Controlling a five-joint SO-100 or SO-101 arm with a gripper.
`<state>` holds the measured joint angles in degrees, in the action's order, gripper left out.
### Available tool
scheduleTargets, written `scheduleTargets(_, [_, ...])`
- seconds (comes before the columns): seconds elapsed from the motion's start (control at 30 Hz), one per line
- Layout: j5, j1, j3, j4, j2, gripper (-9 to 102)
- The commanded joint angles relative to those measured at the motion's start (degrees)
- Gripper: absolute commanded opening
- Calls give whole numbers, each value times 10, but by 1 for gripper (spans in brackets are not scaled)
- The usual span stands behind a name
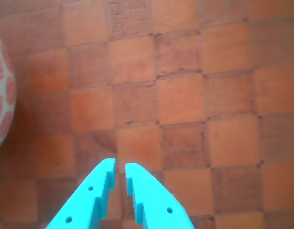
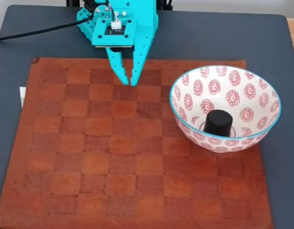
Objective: Grasp a black cylinder and put it in a bowl.
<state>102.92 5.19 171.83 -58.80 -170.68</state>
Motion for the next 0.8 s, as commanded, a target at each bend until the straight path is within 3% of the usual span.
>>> scheduleTargets(0.0, [-4, -7, -2, 6, -5, 0])
scheduleTargets(0.33, [-6, -4, 1, -5, -97, 0])
scheduleTargets(0.77, [-6, 4, 100, -97, -268, 0])
